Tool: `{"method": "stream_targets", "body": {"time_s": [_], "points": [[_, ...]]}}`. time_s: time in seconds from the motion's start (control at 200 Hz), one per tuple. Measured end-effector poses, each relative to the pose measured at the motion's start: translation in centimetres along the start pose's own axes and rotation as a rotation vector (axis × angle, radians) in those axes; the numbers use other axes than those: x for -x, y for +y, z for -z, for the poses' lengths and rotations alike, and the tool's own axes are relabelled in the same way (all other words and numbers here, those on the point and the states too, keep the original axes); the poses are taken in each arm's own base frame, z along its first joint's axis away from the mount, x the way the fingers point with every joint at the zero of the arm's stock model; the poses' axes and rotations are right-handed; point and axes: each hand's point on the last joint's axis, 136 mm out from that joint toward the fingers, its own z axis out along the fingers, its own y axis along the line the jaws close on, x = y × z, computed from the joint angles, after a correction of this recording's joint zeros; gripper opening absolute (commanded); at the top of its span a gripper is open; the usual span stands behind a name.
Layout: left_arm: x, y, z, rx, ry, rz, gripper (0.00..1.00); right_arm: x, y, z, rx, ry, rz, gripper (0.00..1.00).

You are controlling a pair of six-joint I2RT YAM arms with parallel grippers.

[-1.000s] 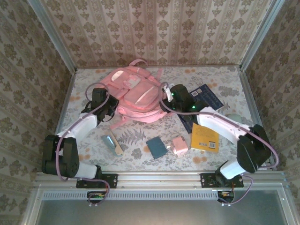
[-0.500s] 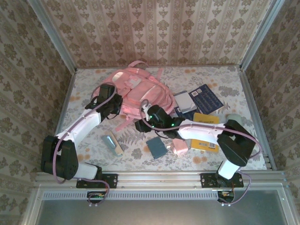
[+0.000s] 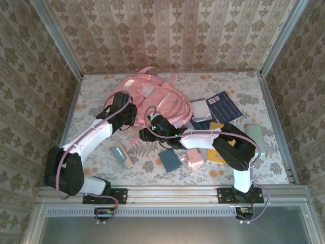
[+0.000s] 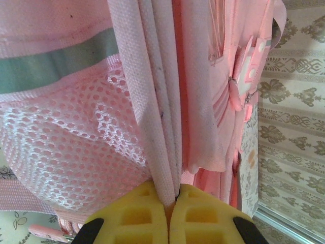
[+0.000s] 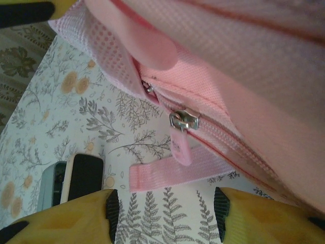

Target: Pack the student bag

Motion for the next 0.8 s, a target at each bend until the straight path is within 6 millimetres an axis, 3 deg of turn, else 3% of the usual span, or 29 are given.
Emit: {"method": "stream_targets", "body": {"time_s": [0.25,0.415,0.8], "points": [[-0.2,-0.3,0.2,-0.006,-0.014,0.021,0.00,0.4,-0.5,-1.2,-0.049,-0.030,-0.023,0.52],[-0.6,-0.6,0.4,-0.010,-0.023,0.029,0.00,0.9,-0.7,-1.7,-0.072,-0.052,-0.033,0.46],[-0.5,-0.5,0.4,-0.009,-0.038,0.041,0.00,1.8,-0.6,-2.7,-0.093,-0.078,-0.033,0.17]]}}
